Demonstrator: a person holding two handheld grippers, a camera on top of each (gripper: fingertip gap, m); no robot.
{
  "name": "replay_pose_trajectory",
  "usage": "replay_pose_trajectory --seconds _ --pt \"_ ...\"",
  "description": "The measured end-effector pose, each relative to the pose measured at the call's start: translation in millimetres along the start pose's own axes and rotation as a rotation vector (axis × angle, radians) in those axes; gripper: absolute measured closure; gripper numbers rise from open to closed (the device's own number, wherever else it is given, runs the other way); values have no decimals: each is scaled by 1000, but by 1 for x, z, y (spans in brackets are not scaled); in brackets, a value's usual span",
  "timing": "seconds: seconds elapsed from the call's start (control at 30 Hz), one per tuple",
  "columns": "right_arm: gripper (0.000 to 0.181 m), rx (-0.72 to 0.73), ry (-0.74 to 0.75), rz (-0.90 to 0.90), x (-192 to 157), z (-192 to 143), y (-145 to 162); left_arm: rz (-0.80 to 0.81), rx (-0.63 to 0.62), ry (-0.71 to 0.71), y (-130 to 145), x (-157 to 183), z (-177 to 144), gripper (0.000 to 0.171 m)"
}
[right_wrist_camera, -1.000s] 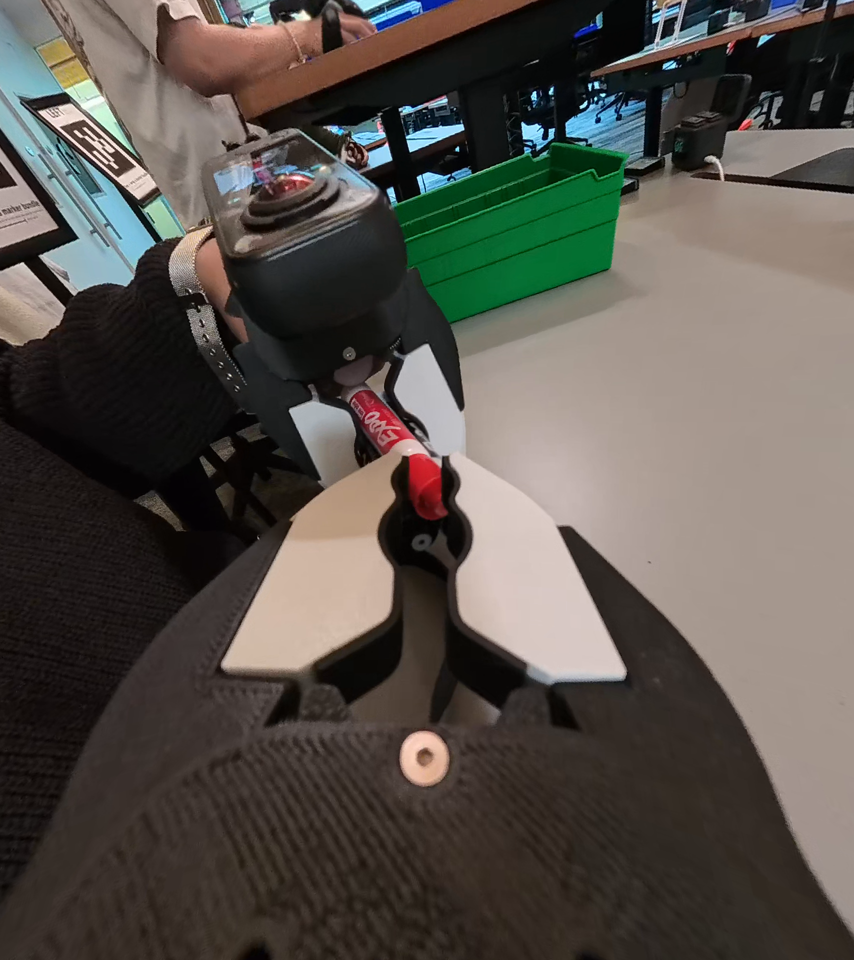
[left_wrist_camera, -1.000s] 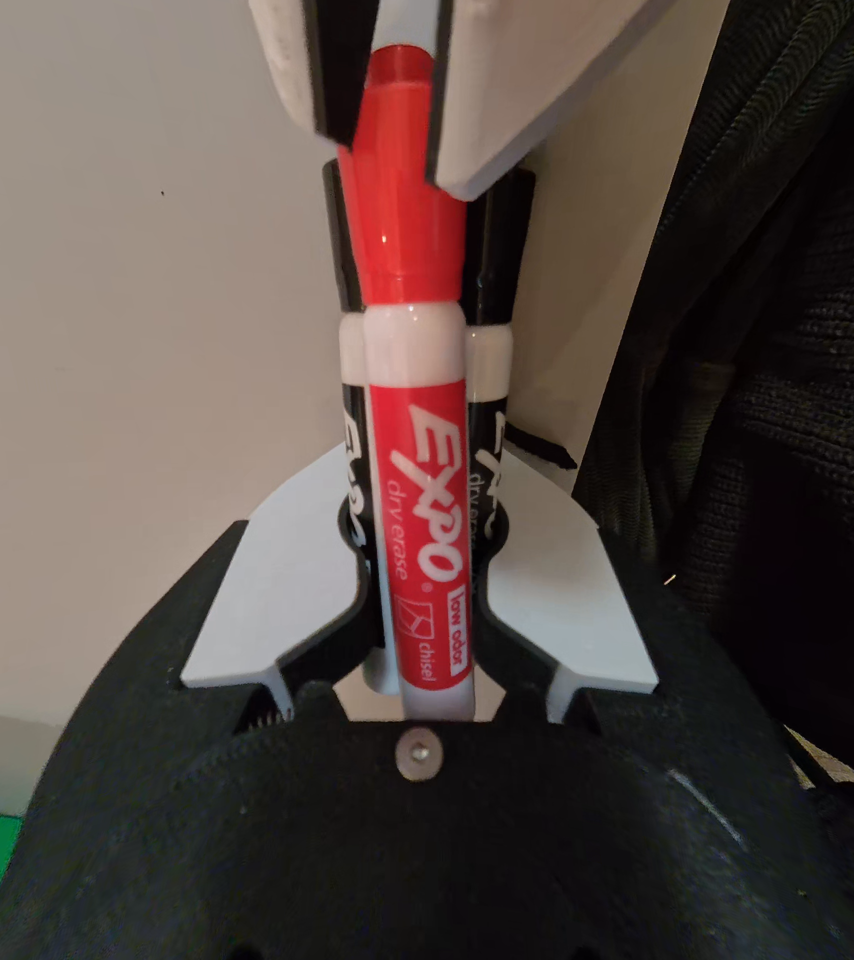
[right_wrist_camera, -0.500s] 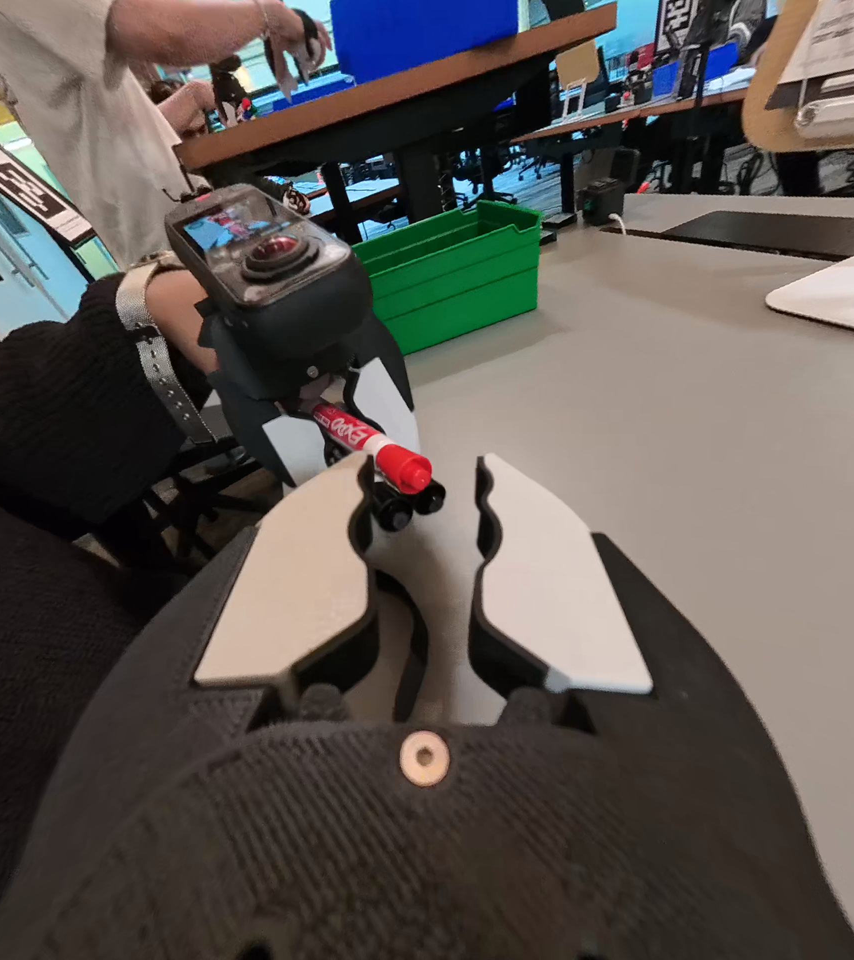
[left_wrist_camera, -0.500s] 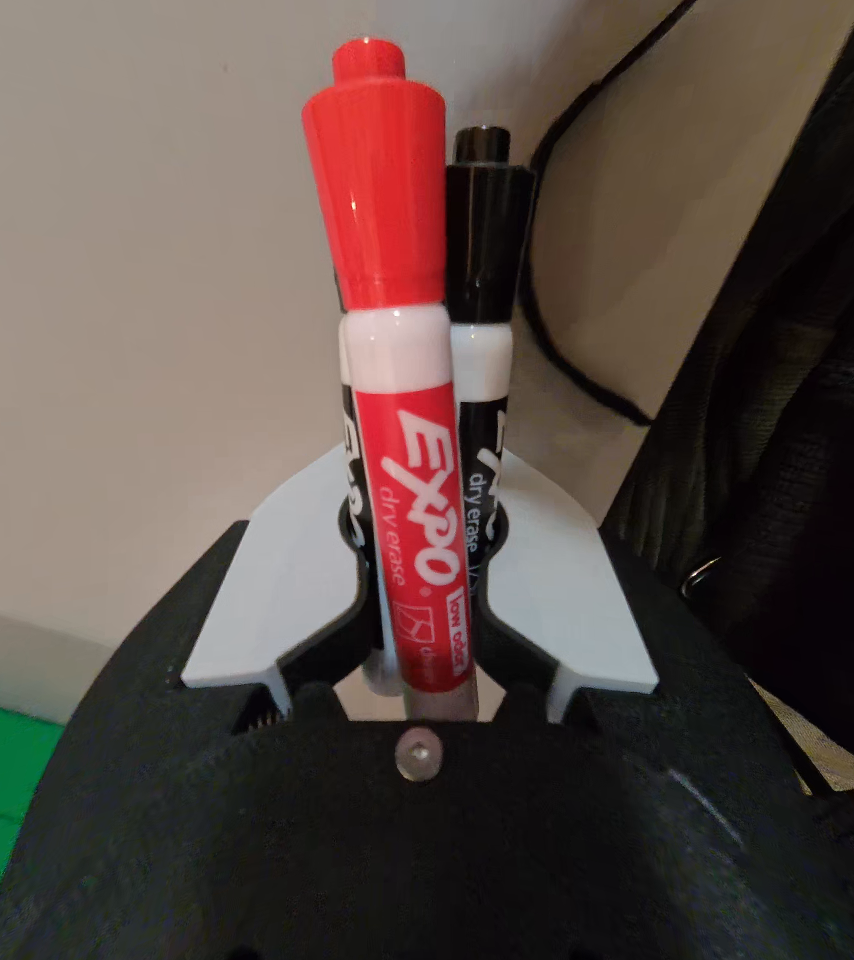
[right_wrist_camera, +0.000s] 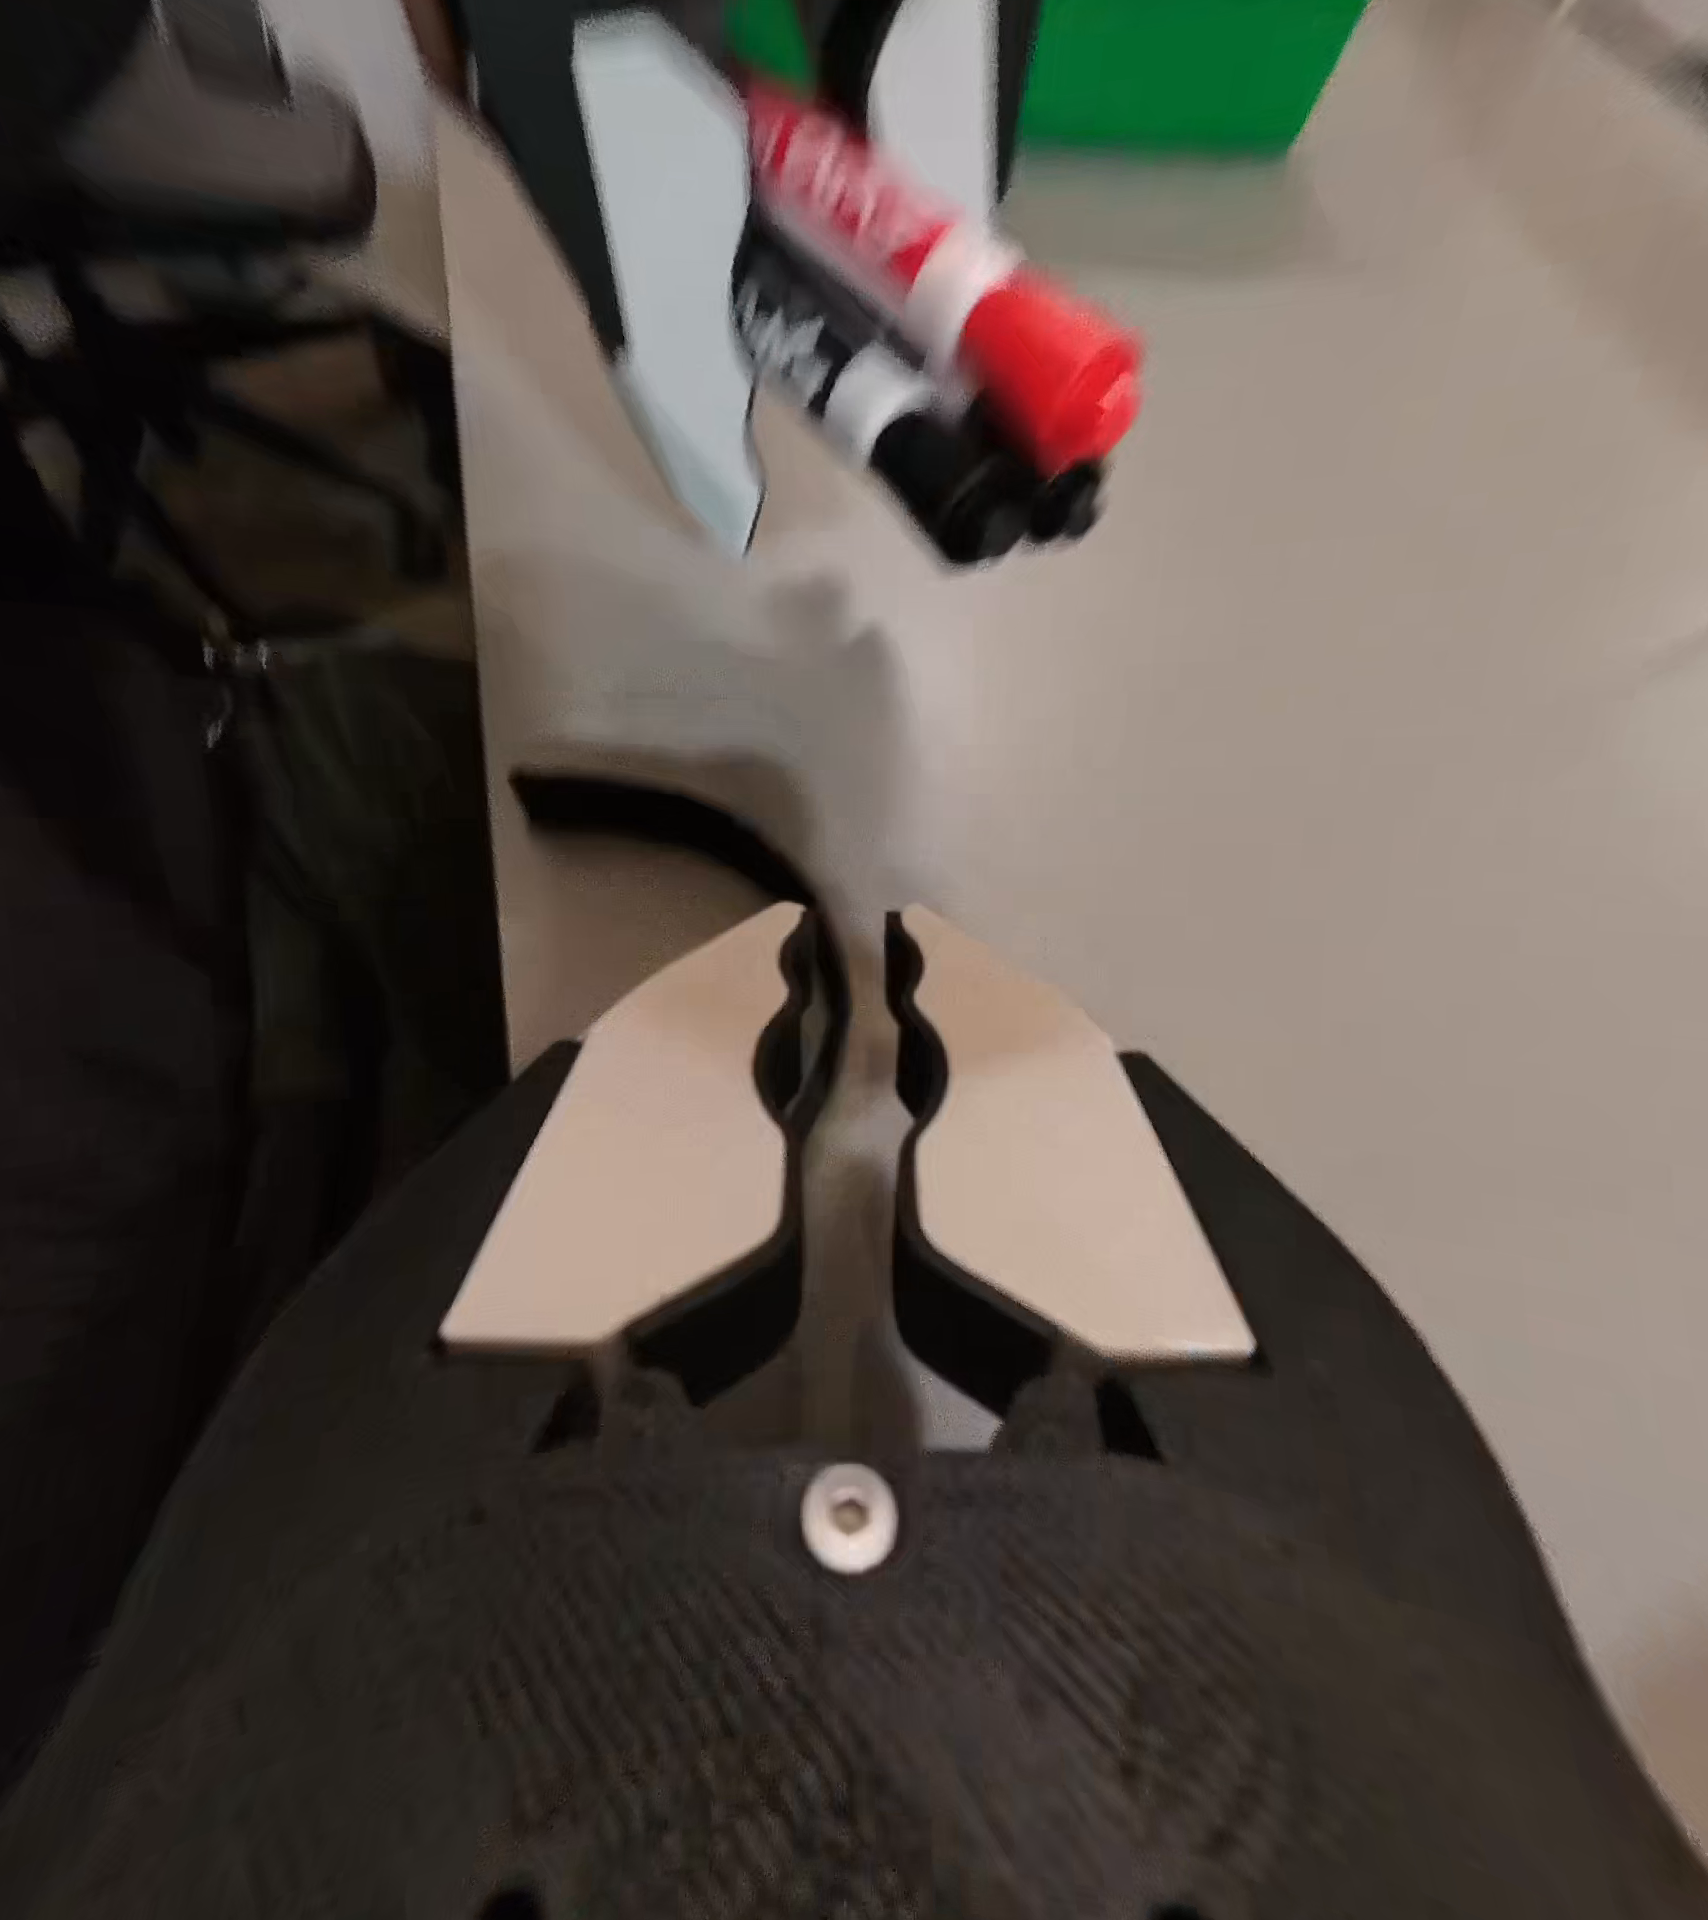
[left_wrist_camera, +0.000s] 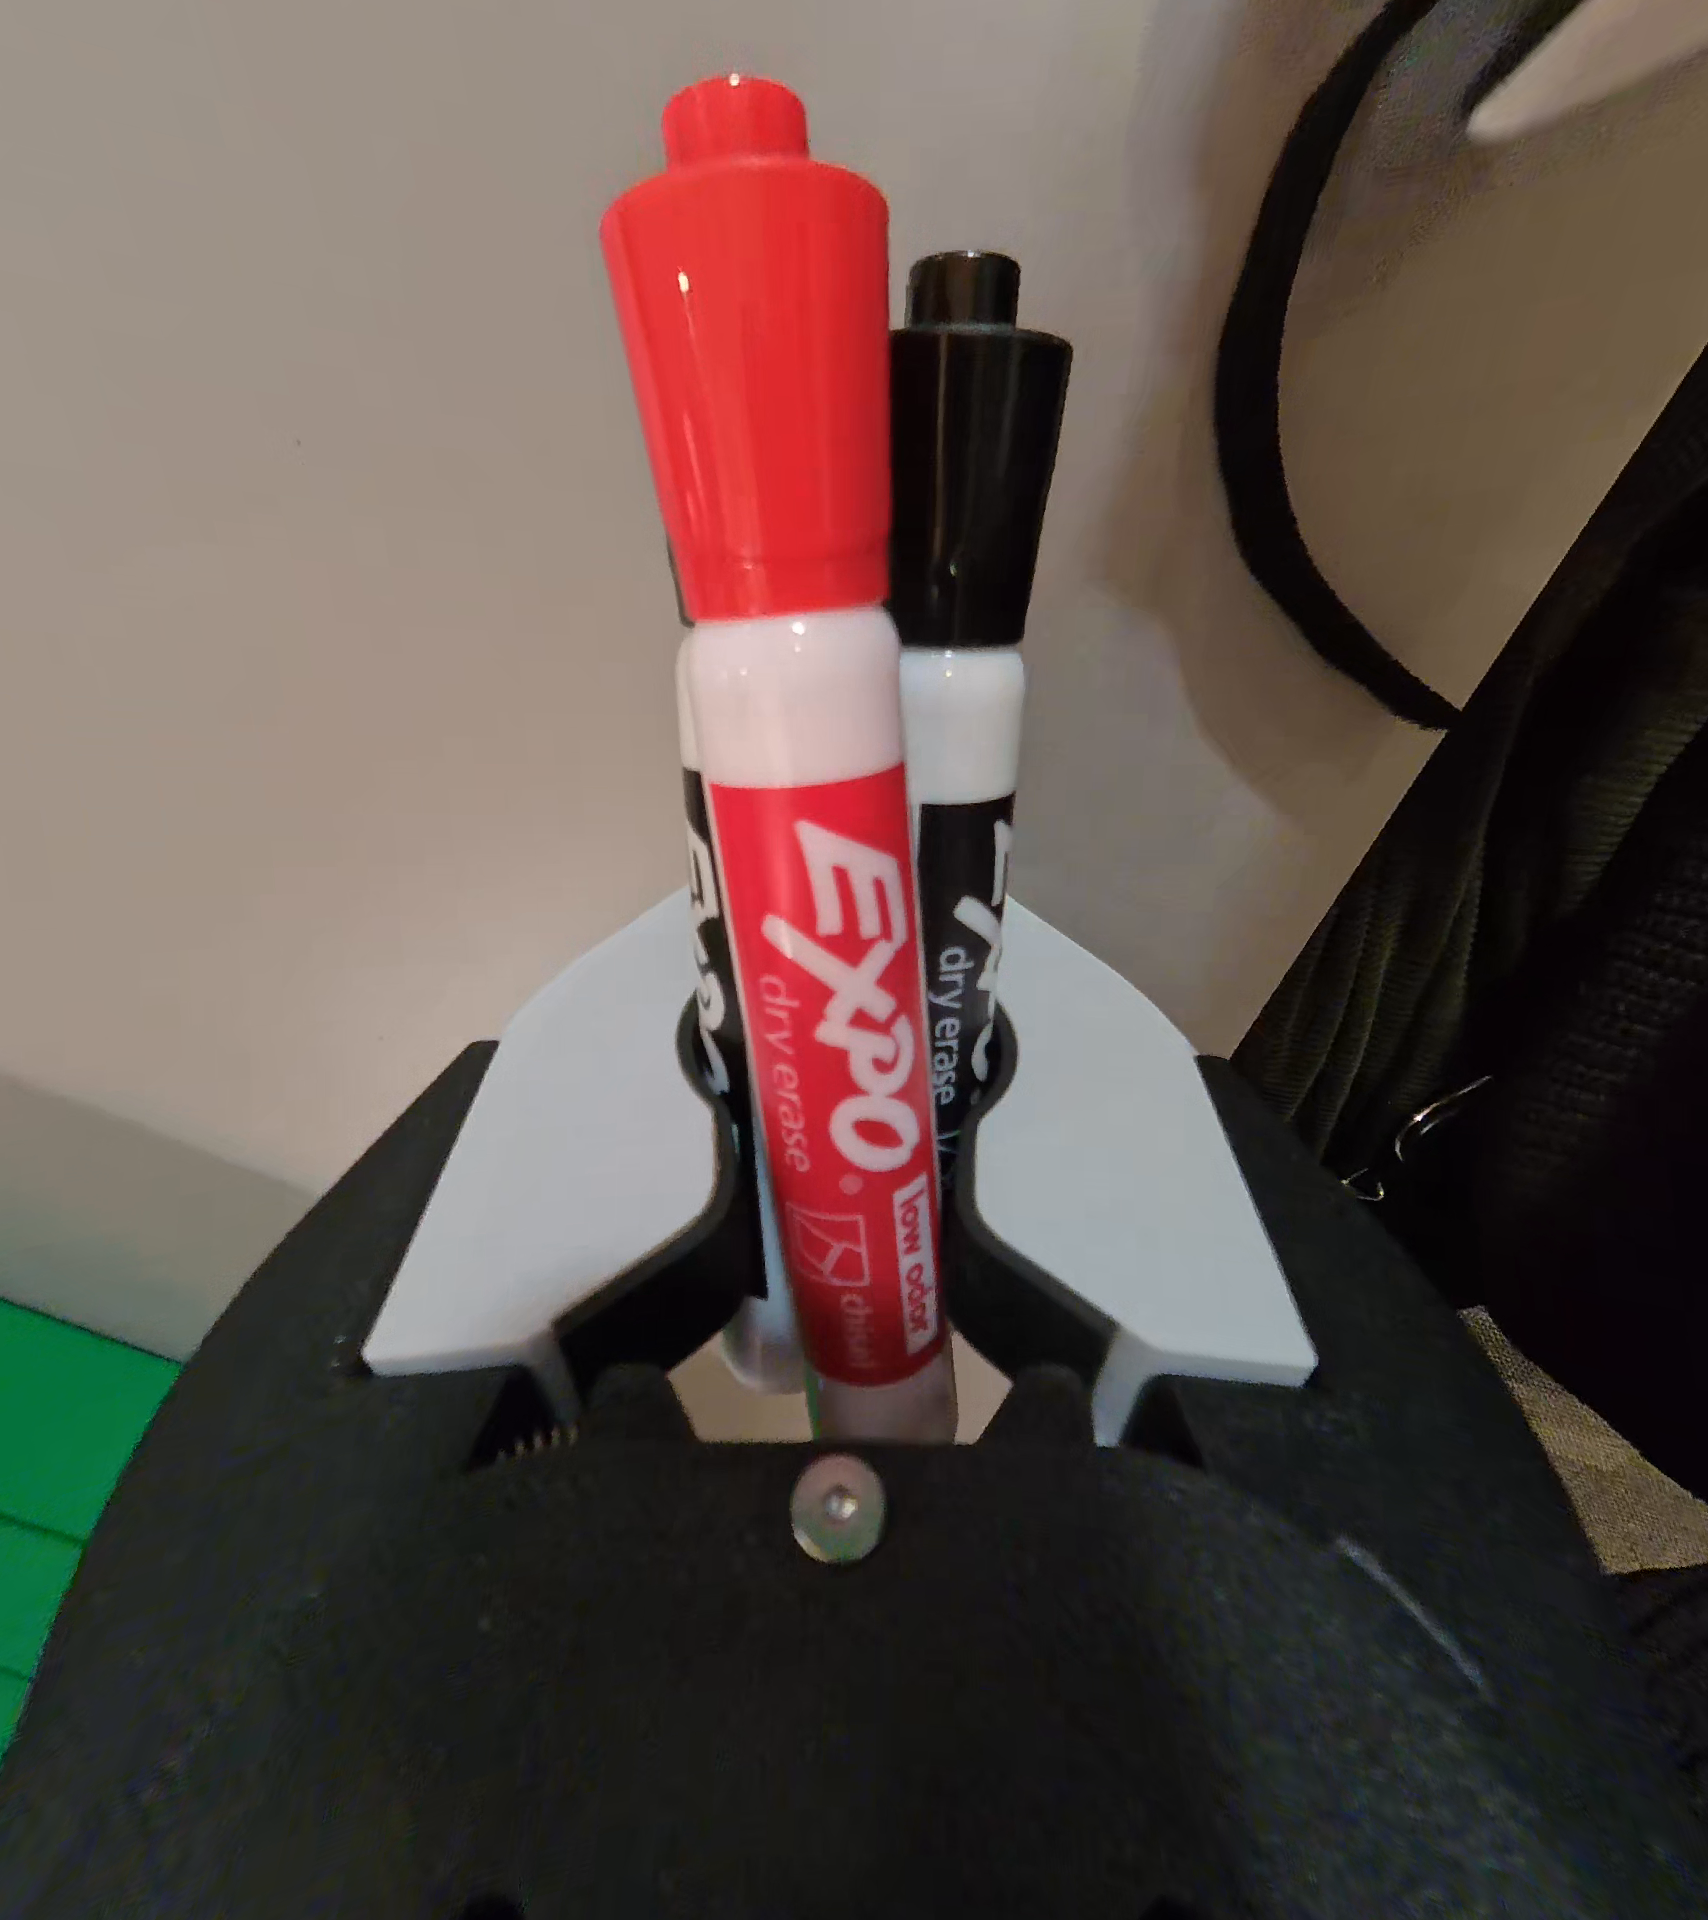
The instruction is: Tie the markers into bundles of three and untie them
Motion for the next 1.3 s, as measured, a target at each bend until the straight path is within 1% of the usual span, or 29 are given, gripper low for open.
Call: replay_pose_trajectory --seconds 0.03,0.1,0.13,0.2,0.27,0.3,0.37,0.4,0.43,0.47,0.5,0.53,0.57,0.6,0.67,0.7,0.73,0.77,0.8,0.87,0.9,0.93,1.03,1.13,1.23,1.3 --pt "164 -52 -26 -9 -5 6 6 0 -1 1 0 0 0 128" --pt "159 -117 -12 -45 -7 15 12 -1 -5 3 0 0 1 128" --pt "163 -141 15 -66 -5 19 13 0 -7 4 0 1 1 128" --pt "177 -199 96 -109 2 23 14 2 -12 5 0 2 2 128" --pt "178 -230 215 -102 17 18 15 4 -16 4 0 3 3 128" --pt "178 -228 291 -61 28 12 15 5 -16 3 0 3 2 128" --pt "178 -229 460 82 54 -7 24 6 -16 3 -1 3 2 128" --pt "178 -244 521 174 64 -17 32 6 -16 3 -1 3 2 128" --pt "178 -270 551 272 70 -24 43 6 -18 3 -1 4 3 128" --pt "176 -307 544 370 70 -28 54 6 -19 4 -1 3 3 128" --pt "165 -336 493 454 64 -26 63 6 -21 4 -1 4 4 128" --pt "151 -342 410 526 54 -21 66 4 -25 7 0 4 4 128" --pt "133 -317 333 592 44 -15 62 1 -33 12 0 4 5 128" --pt "113 -265 276 637 35 -11 50 1 -38 13 1 4 6 128" --pt "113 -125 141 667 19 -7 17 2 -40 15 2 4 7 128" --pt "116 -58 96 660 14 -8 2 0 -39 17 2 4 7 128" --pt "124 -21 82 646 12 -11 -5 -2 -37 18 2 3 7 128" --pt "130 -9 104 622 15 -14 -7 -4 -38 18 2 3 7 128" --pt "130 -16 156 587 22 -18 -2 -5 -38 17 3 2 7 128" --pt "130 -86 290 513 40 -27 20 -6 -37 14 3 2 6 128" --pt "129 -120 322 497 45 -29 30 -7 -35 11 3 2 5 128" --pt "127 -134 317 498 46 -29 36 -7 -31 10 2 2 3 128" --pt "116 -134 268 505 42 -17 36 -7 -21 6 1 2 1 128" --pt "114 -180 282 380 32 4 25 -13 -24 2 3 0 0 128" --pt "119 -318 449 188 43 13 29 -20 -27 -1 5 -2 0 128" --pt "123 -387 537 118 54 17 32 -25 -24 -2 5 -3 -1 128"
Point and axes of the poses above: each gripper's, where its closed fingertips meet, z out along the fingers, y out of its underside, x = y × z across the jaws, the point moved 3 cm from there along -z, back along the fingers, and after that the axes turned 14 degrees about -z, right-handed, at the moved point
